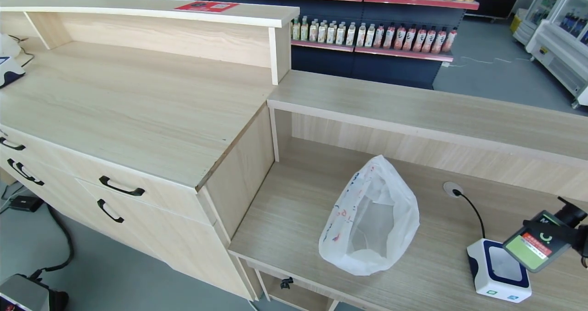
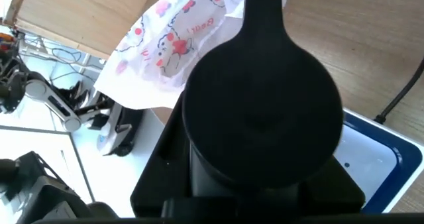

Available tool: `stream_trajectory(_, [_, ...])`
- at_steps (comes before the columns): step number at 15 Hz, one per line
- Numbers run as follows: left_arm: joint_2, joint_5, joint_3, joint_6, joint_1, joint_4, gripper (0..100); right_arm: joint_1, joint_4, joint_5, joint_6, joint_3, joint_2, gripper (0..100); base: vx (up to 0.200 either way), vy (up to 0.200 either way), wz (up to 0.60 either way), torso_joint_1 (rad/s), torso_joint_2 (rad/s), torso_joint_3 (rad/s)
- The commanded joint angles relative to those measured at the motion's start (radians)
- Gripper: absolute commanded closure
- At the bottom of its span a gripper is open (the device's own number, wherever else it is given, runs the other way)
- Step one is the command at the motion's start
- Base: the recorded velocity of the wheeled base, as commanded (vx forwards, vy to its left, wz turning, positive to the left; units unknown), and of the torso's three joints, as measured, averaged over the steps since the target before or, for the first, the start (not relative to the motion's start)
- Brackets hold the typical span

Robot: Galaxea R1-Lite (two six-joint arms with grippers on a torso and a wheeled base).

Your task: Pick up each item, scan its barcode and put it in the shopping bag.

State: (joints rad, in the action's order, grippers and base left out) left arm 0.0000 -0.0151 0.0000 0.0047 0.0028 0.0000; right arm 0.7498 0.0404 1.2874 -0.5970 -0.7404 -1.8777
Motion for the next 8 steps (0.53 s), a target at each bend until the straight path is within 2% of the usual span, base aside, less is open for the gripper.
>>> stream_trajectory(1, [0.0, 0.0, 0.0, 0.0, 0.0, 0.0, 0, 0.028, 0.001, 0.003, -0.001, -0.013, -0.04, 100, 0.0, 0.0, 0.0, 0.0, 0.0, 0.0])
stream_trajectory(5, [0.0, 0.0, 0.0, 0.0, 0.0, 0.0, 0, 0.126, -0.056, 0.003, 0.01, 0.006, 0.026, 100, 0.0, 0.0, 0.0, 0.0, 0.0, 0.0])
stream_trajectory(8, [0.0, 0.0, 0.0, 0.0, 0.0, 0.0, 0, 0.161, -0.116, 0.001, -0.003, 0.041, 0.055, 100, 0.0, 0.0, 0.0, 0.0, 0.0, 0.0])
